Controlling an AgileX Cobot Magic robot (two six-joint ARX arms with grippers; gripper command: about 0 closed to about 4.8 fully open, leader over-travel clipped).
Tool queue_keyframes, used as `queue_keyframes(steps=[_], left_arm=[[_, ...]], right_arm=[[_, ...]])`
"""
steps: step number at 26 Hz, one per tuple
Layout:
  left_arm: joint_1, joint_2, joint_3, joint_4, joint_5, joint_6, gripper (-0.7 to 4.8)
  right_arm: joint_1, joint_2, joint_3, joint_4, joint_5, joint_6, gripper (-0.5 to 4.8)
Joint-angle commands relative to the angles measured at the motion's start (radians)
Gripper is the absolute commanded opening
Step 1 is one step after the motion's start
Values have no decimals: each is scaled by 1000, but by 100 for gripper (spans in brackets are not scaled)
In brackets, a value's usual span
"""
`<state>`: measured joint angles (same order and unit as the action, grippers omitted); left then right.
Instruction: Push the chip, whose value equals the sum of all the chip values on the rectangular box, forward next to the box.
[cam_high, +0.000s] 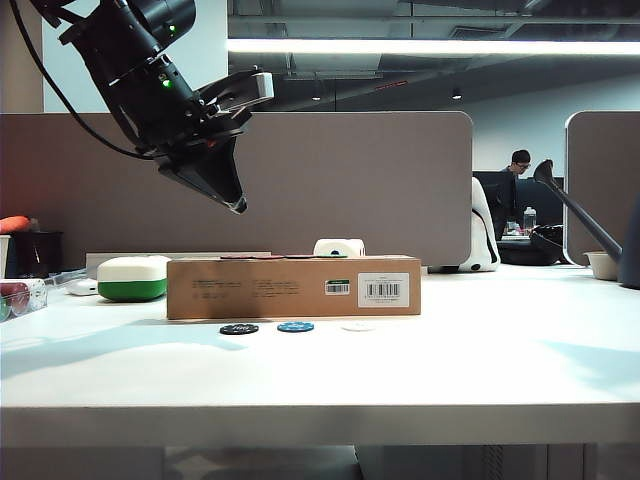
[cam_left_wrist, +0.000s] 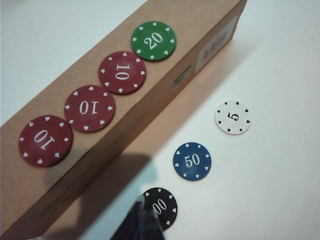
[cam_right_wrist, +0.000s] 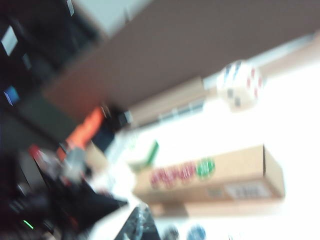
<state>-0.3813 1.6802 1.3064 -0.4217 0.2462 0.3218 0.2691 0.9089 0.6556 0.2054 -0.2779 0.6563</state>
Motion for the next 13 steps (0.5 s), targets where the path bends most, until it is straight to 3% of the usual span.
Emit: queue_keyframes(steps=[1, 7, 13], left_arm=[[2, -3, 3, 14, 1, 3, -5], [2, -3, 3, 17, 2, 3, -5], [2, -3, 3, 19, 2, 3, -5]], right_arm=[[126, 185, 74, 9, 90, -91, -5], [282, 544, 216, 17, 131, -119, -5], [356, 853, 350, 6, 121, -142, -5]])
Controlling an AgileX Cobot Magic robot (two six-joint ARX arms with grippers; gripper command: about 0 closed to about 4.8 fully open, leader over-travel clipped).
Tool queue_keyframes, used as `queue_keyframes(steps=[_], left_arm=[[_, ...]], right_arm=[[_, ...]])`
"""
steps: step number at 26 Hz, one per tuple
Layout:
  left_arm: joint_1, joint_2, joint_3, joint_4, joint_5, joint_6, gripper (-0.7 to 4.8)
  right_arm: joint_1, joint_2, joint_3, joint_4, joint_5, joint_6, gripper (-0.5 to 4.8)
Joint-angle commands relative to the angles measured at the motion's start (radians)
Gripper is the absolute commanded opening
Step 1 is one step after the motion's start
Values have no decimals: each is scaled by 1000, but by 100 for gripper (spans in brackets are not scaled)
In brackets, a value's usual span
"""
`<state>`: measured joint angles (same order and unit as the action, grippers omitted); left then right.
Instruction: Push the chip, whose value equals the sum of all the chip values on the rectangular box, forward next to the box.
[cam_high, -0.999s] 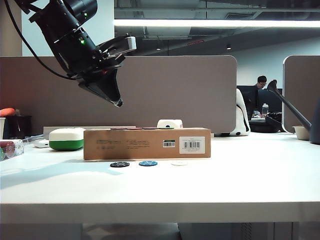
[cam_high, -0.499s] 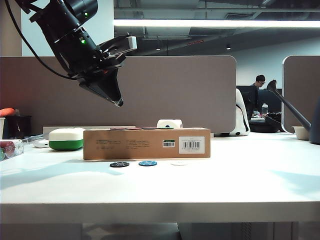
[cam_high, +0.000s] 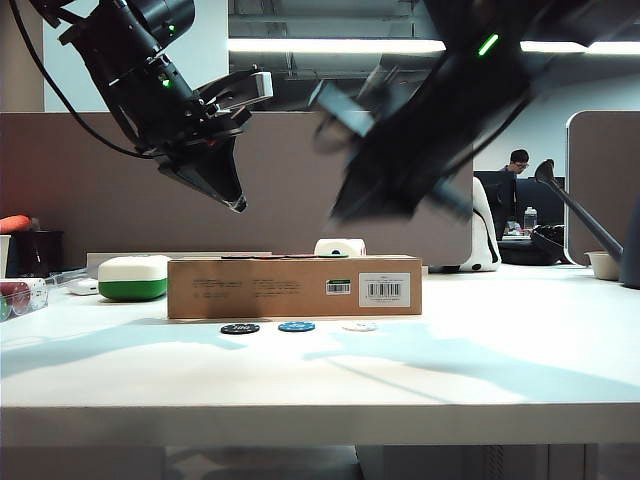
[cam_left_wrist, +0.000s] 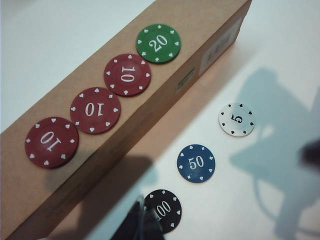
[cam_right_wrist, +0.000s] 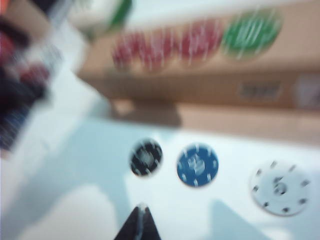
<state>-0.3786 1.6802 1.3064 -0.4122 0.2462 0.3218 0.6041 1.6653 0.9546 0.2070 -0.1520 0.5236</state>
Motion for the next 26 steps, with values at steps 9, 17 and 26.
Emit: queue_keyframes(steps=[9, 17, 26], left_arm=[[0, -3, 3, 10, 2, 3, -5], [0, -3, 3, 10, 2, 3, -5], [0, -3, 3, 10, 2, 3, -5]], right_arm=[[64, 317, 158, -19, 6, -9, -5], [70, 325, 169, -90, 135, -53, -5], [68, 327, 173, -80, 159, -58, -5]])
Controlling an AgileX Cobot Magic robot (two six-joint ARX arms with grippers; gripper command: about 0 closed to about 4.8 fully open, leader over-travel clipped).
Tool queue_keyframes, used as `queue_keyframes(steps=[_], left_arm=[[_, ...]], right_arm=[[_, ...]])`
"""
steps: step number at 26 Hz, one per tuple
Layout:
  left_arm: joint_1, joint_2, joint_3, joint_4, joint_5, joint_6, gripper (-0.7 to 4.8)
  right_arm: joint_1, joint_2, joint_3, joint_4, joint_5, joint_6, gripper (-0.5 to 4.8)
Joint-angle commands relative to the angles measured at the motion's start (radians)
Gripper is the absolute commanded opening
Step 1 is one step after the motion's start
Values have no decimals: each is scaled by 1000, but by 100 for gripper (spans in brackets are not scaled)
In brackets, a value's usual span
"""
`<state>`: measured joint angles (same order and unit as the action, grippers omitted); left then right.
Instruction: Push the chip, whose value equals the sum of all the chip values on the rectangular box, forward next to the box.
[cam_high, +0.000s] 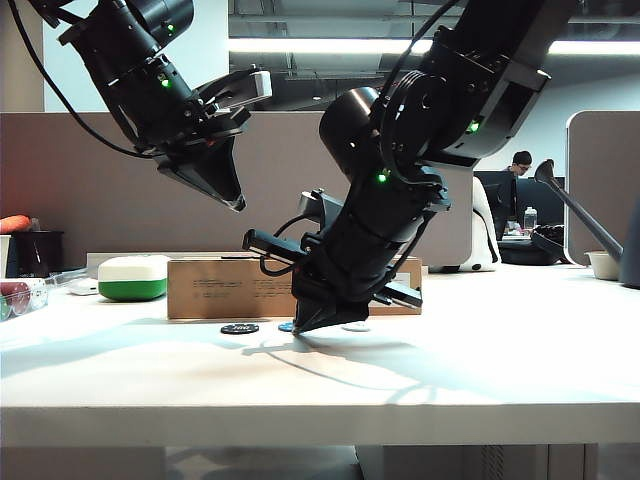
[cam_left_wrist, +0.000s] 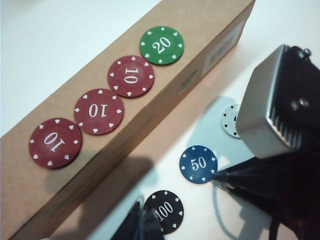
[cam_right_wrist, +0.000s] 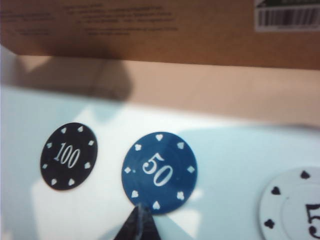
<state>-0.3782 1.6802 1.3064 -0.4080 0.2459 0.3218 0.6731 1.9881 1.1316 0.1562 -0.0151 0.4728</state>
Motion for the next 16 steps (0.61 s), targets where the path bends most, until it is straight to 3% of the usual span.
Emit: queue_keyframes(steps=[1, 16], left_arm=[[-1, -3, 3, 6, 2, 3, -5], [-1, -3, 3, 5, 2, 3, -5]], right_arm=[[-2, 8, -4, -17, 20, -10, -5], [-6, 89, 92, -2, 39, -10, -5]])
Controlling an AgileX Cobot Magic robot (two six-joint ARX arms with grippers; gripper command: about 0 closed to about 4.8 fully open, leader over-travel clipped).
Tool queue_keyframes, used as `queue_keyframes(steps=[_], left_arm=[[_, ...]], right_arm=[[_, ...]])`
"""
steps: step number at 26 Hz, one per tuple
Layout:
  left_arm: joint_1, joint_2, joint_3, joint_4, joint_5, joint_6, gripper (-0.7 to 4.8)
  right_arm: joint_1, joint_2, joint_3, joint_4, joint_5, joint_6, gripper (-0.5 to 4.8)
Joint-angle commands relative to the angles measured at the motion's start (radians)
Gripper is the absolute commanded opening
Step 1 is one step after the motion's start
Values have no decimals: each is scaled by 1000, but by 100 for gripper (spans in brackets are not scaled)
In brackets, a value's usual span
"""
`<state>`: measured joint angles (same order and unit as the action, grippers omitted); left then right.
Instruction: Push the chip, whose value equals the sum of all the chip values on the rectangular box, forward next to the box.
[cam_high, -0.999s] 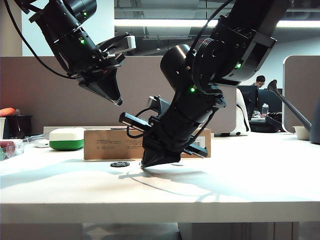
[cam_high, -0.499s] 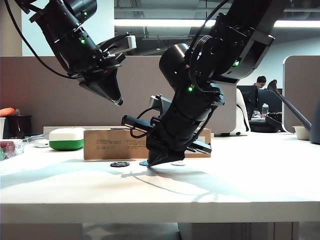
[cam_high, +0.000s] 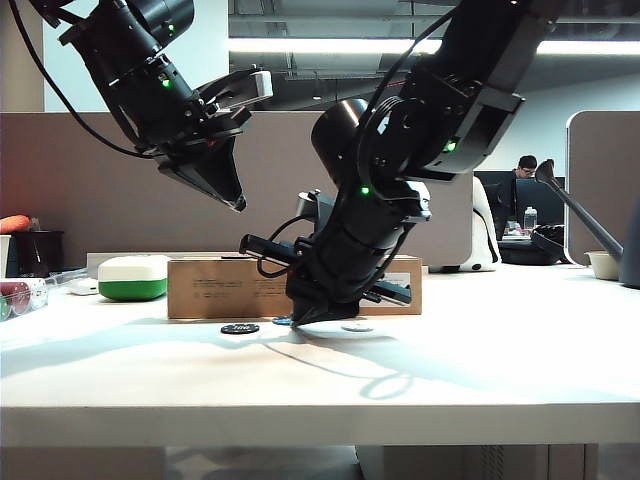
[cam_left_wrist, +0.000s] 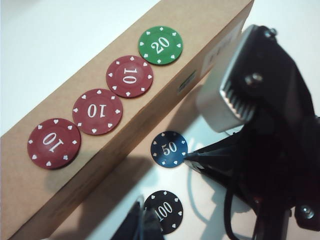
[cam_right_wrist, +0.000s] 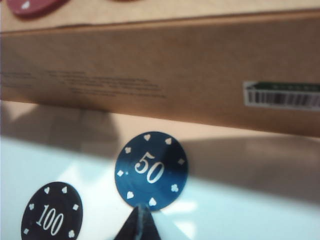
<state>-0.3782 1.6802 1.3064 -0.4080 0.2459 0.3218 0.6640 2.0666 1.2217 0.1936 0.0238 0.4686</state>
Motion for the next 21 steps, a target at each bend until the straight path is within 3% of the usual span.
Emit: queue_keyframes(steps=[1, 10, 21], left_arm=[[-1, -3, 3, 5, 2, 3, -5], [-1, -3, 3, 5, 2, 3, -5], [-1, -3, 3, 5, 2, 3, -5]], right_arm=[[2, 10, 5, -40, 0, -5, -5], [13, 2, 5, -51, -71, 19, -5], [6, 4, 5, -20, 31, 25, -4]])
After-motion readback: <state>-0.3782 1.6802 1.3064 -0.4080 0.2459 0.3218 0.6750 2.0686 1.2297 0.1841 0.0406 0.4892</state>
